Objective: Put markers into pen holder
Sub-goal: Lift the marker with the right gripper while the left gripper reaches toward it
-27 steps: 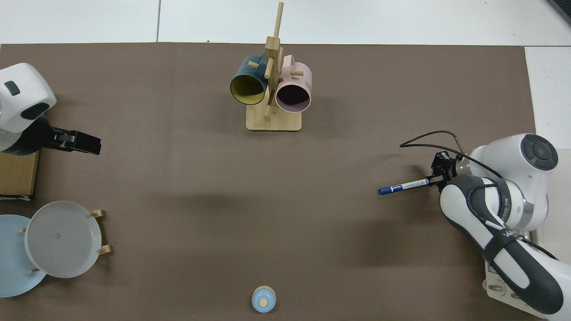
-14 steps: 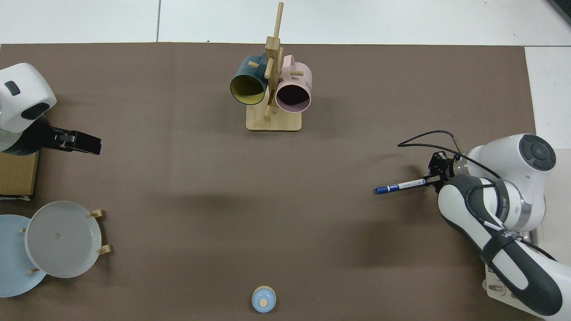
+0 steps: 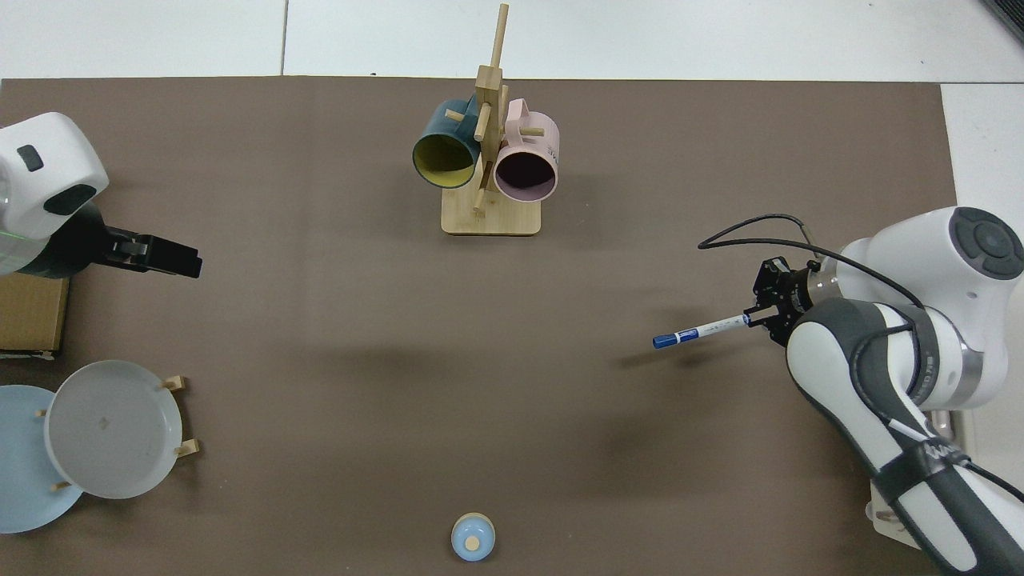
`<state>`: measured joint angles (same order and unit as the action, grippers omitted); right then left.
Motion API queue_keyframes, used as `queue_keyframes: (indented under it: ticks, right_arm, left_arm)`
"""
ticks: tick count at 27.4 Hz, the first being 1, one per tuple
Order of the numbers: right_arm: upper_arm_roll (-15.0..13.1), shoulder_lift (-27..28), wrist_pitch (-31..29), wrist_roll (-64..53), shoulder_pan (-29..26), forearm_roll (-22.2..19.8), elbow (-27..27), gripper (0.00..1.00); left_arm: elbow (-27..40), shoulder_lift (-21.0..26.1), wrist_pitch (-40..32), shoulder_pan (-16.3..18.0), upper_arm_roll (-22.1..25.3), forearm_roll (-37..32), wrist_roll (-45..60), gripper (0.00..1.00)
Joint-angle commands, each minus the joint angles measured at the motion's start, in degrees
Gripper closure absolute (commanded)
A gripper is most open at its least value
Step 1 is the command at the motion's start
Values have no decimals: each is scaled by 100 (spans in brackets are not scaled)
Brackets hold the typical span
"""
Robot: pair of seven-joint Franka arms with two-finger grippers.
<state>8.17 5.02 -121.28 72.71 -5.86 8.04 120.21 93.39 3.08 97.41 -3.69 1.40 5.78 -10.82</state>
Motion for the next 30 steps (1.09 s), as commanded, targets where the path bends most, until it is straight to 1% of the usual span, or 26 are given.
queue_keyframes:
  ticks: [1, 6, 10, 13, 16, 19, 21, 23, 25, 30]
  right_arm:
    - [0, -168, 236, 76, 356, 259, -190, 100]
    - [0, -177, 622, 708, 708, 286, -620, 100]
    - [9, -177, 851, 1253, 1024, 294, -867, 100]
    - [9, -194, 1018, 1596, 1209, 356, -1034, 100]
    - [9, -194, 1211, 1991, 1385, 374, -1218, 100]
    - [9, -238, 1352, 2352, 1534, 374, -1350, 100]
    - [9, -247, 1422, 2545, 1631, 374, -1421, 100]
    - [9, -256, 1493, 2791, 1728, 391, -1509, 100]
    - [9, -256, 1502, 3011, 1816, 514, -1588, 100]
    - [18, -247, 1511, 3477, 2106, 620, -1702, 100]
  left_arm:
    - [144, -141, 120, -79, -52, 344, -104, 0]
    - [135, -141, 173, -150, -342, 353, -376, 0]
    - [135, -141, 173, -176, -561, 371, -1122, 0]
    - [162, -150, 138, -176, -597, 423, -1876, 0]
    - [197, -167, 85, -176, -606, 817, -2494, 0]
    - [206, -176, 111, -159, -606, 1266, -2565, 0]
    - [206, -176, 138, -150, -606, 1434, -2591, 0]
    - [206, -176, 164, -193, -641, 1461, -2757, 0]
    - [223, -202, 243, -316, -842, 1461, -3143, 0]
    - [706, -492, 691, -536, -1142, 1461, -3452, 0]
